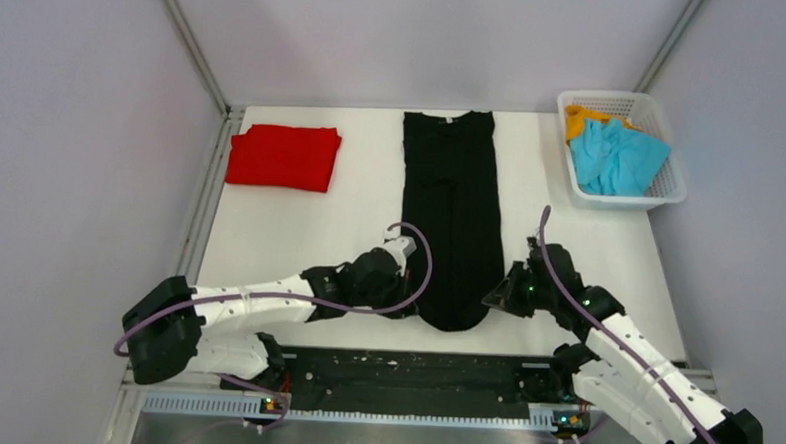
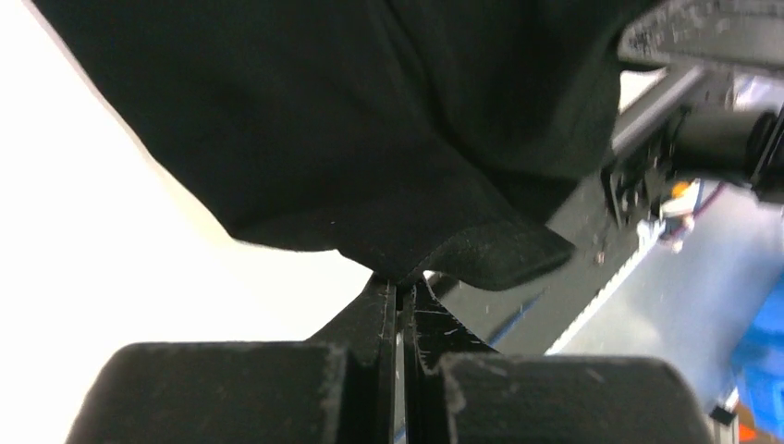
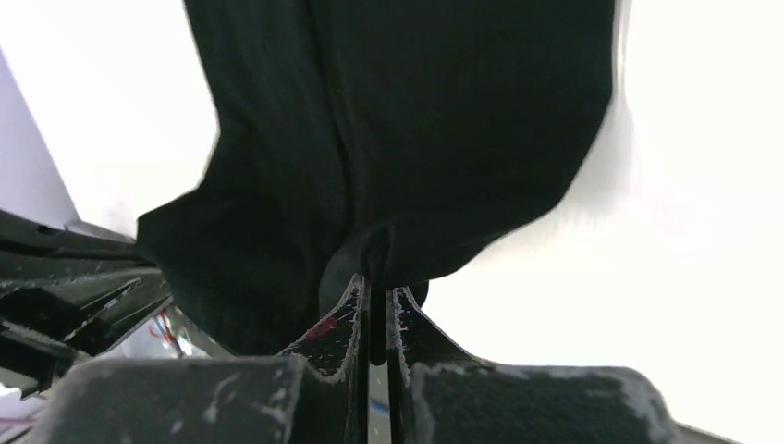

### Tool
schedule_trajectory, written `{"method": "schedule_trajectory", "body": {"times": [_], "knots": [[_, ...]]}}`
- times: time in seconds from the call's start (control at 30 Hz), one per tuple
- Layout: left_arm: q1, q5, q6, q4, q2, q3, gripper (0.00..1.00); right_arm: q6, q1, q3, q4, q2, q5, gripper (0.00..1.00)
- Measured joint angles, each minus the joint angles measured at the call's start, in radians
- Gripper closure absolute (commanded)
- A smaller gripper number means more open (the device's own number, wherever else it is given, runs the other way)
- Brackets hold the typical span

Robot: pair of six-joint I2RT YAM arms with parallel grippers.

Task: Fold and stack the t-shirts
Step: Fold the folded rectangular tshirt in 1/3 of the way

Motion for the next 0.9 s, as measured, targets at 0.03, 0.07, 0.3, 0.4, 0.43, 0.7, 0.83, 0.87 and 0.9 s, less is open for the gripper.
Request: {"method": "schedule_trajectory", "body": {"times": [0.03,0.07,0.3,0.4,0.43,0.7,0.83,0.87,0.9], "knots": [[0.021,-0.002,0.009,0.001,0.009,0.019,1.0,0.0,0.0,0.009,0.022,0.0,0.016,1.0],[0.049,-0.002,0.019,0.002,0.022,0.038,1.0,-0.001,0.0,0.017,0.05,0.003,0.035,1.0],[0.269,0.026,0.063,0.017,0.15,0.155,1.0,-0.012,0.0,0.095,0.216,0.138,0.153,1.0],[0.319,0.025,0.091,0.002,0.198,0.222,1.0,-0.024,-0.003,0.148,0.292,0.232,0.208,1.0],[0.335,0.026,0.104,-0.005,0.216,0.251,1.0,-0.03,-0.008,0.163,0.318,0.259,0.226,1.0],[0.452,0.047,0.183,-0.035,0.394,0.484,1.0,-0.077,-0.102,0.26,0.498,0.436,0.278,1.0],[0.5,0.076,0.229,-0.061,0.491,0.602,1.0,-0.11,-0.135,0.301,0.571,0.512,0.286,1.0],[0.51,0.084,0.237,-0.068,0.516,0.629,1.0,-0.119,-0.141,0.311,0.586,0.531,0.288,1.0],[0.518,0.092,0.245,-0.072,0.537,0.65,1.0,-0.128,-0.148,0.325,0.6,0.554,0.288,1.0]]}}
